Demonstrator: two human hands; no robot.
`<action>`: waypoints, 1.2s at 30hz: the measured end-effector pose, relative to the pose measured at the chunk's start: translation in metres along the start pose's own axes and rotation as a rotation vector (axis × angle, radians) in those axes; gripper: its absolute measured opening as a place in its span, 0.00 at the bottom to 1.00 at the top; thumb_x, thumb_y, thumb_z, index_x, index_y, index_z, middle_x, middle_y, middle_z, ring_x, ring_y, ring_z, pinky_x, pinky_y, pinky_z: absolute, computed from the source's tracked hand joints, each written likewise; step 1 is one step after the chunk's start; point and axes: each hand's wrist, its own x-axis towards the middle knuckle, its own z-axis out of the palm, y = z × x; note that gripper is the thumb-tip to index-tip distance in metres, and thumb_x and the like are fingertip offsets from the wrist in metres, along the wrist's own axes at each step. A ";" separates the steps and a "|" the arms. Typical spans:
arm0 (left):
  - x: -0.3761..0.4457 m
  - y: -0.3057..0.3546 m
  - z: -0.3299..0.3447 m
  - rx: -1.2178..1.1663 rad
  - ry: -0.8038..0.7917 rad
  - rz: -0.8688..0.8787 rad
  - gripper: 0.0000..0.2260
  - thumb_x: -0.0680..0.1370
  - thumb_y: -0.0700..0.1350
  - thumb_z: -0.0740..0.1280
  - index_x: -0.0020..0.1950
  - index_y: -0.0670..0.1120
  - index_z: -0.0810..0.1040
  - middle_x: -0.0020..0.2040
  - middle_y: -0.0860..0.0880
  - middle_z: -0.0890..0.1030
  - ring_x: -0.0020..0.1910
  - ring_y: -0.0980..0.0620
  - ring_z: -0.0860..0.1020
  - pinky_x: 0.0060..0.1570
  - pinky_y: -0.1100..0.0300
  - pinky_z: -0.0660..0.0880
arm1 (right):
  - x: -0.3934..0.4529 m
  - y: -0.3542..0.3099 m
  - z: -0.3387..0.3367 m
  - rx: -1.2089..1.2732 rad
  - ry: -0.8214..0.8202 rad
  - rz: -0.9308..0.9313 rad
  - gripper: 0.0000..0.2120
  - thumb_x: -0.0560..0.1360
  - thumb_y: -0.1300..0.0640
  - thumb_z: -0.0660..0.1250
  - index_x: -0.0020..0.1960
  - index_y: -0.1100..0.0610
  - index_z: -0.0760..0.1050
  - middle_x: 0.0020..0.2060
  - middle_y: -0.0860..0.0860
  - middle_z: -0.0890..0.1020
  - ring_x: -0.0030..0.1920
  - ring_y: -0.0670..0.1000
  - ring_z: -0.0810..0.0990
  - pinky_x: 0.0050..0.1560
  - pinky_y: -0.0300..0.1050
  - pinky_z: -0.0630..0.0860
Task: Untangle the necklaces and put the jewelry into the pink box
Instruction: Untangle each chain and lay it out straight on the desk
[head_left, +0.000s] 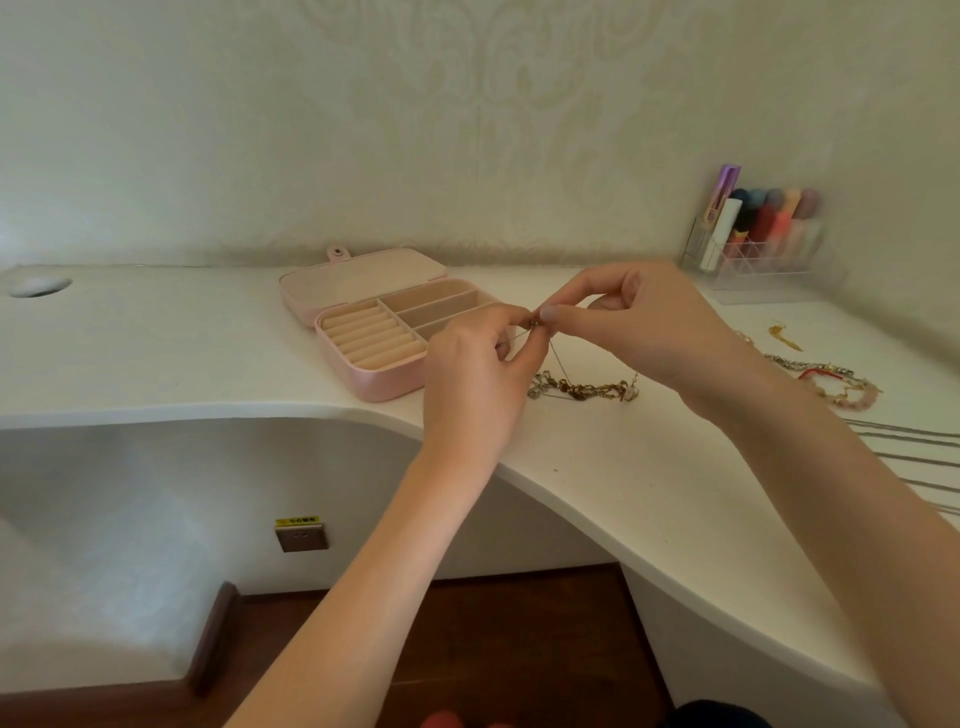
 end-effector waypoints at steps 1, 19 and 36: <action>0.000 0.000 0.000 0.009 -0.001 0.011 0.06 0.73 0.46 0.70 0.44 0.44 0.83 0.23 0.57 0.58 0.24 0.60 0.63 0.28 0.69 0.57 | 0.000 0.000 0.000 -0.003 0.009 -0.001 0.05 0.73 0.53 0.71 0.42 0.53 0.83 0.17 0.45 0.61 0.22 0.45 0.56 0.34 0.38 0.62; 0.001 -0.001 -0.001 -0.037 -0.053 -0.005 0.04 0.73 0.44 0.71 0.45 0.45 0.83 0.24 0.56 0.57 0.25 0.58 0.62 0.28 0.67 0.57 | 0.003 0.005 0.003 0.014 0.038 -0.066 0.04 0.72 0.54 0.72 0.42 0.54 0.83 0.19 0.46 0.60 0.22 0.44 0.55 0.38 0.40 0.63; 0.000 0.000 -0.002 -0.116 0.027 -0.020 0.05 0.71 0.43 0.74 0.45 0.44 0.82 0.23 0.56 0.59 0.24 0.57 0.63 0.29 0.68 0.59 | 0.006 0.003 -0.005 0.073 0.098 -0.054 0.04 0.73 0.53 0.71 0.42 0.53 0.83 0.20 0.47 0.61 0.24 0.46 0.57 0.25 0.35 0.57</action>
